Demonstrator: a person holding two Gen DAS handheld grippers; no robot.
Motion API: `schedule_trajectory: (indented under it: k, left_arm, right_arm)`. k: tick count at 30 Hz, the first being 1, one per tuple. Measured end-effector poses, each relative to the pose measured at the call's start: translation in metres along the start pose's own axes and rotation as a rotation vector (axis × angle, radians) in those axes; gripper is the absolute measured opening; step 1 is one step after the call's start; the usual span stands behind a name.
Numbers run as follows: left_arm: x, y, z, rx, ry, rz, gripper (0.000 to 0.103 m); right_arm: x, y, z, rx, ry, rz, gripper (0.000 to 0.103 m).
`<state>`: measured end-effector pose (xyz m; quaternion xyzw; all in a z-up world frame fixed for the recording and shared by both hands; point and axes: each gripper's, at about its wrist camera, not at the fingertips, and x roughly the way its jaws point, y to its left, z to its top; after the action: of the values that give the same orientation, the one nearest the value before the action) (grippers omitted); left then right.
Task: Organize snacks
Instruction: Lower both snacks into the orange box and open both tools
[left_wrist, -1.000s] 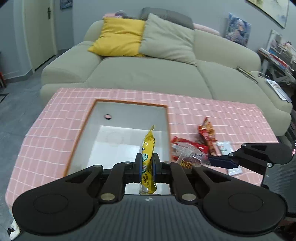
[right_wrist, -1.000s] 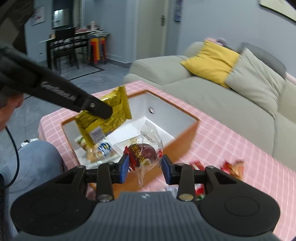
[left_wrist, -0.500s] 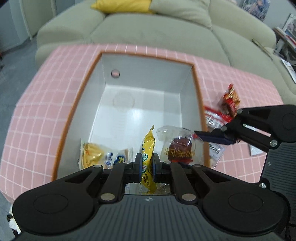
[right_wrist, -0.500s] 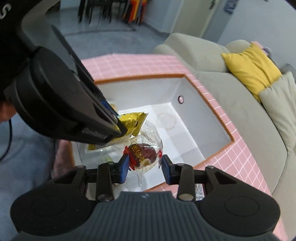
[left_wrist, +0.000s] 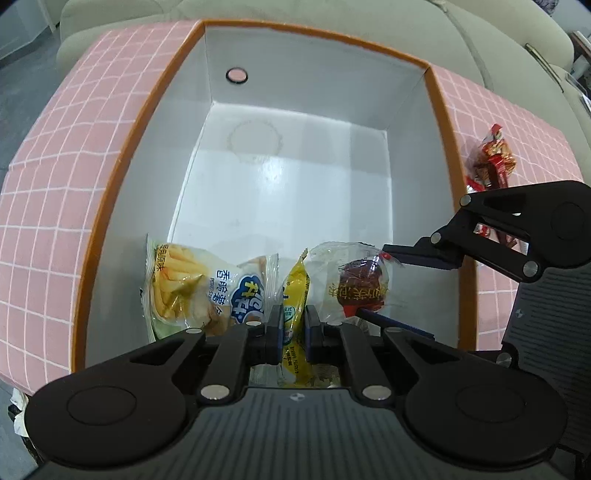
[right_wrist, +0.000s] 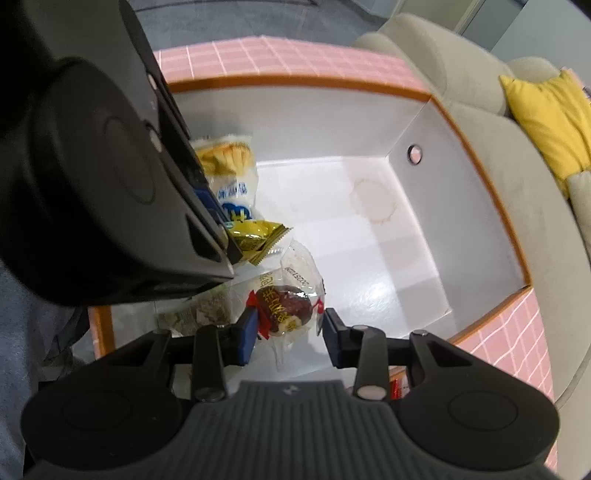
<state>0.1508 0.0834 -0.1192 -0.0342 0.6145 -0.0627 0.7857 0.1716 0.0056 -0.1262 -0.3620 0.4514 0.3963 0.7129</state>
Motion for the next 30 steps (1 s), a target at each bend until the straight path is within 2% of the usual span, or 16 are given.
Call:
schedule_trajectory:
  k: [7, 14, 16, 18, 21, 22, 25, 30]
  left_arm:
    - [0.018, 0.002, 0.002, -0.015, 0.057, 0.011, 0.011]
    - [0.022, 0.005, -0.001, -0.016, 0.067, 0.016, 0.015]
    - [0.022, 0.003, -0.001, -0.015, 0.066, 0.022, 0.020]
    - [0.020, 0.004, -0.001, -0.016, 0.060, 0.026, 0.032]
    - [0.016, 0.004, -0.003, -0.022, 0.049, 0.021, 0.044]
    - [0.014, 0.004, -0.005, -0.023, 0.044, 0.021, 0.045]
    - [0.007, 0.004, -0.007, -0.024, 0.033, 0.029, 0.051]
    - [-0.010, 0.003, -0.010, -0.030, -0.013, 0.034, 0.051]
  right_arm:
    - [0.016, -0.004, 0.002, 0.006, 0.040, 0.028, 0.036]
    - [0.020, -0.007, 0.000, 0.006, 0.044, 0.029, 0.040]
    - [0.019, -0.006, 0.000, 0.006, 0.040, 0.029, 0.042]
    - [0.016, -0.004, 0.000, 0.011, 0.036, 0.028, 0.045]
    - [0.012, -0.003, -0.001, 0.018, 0.025, 0.026, 0.058]
    - [0.010, -0.004, -0.002, 0.021, 0.020, 0.027, 0.061]
    - [0.006, -0.008, -0.005, 0.043, 0.014, 0.031, 0.061]
    - [-0.009, -0.013, -0.006, 0.067, -0.019, 0.010, 0.066]
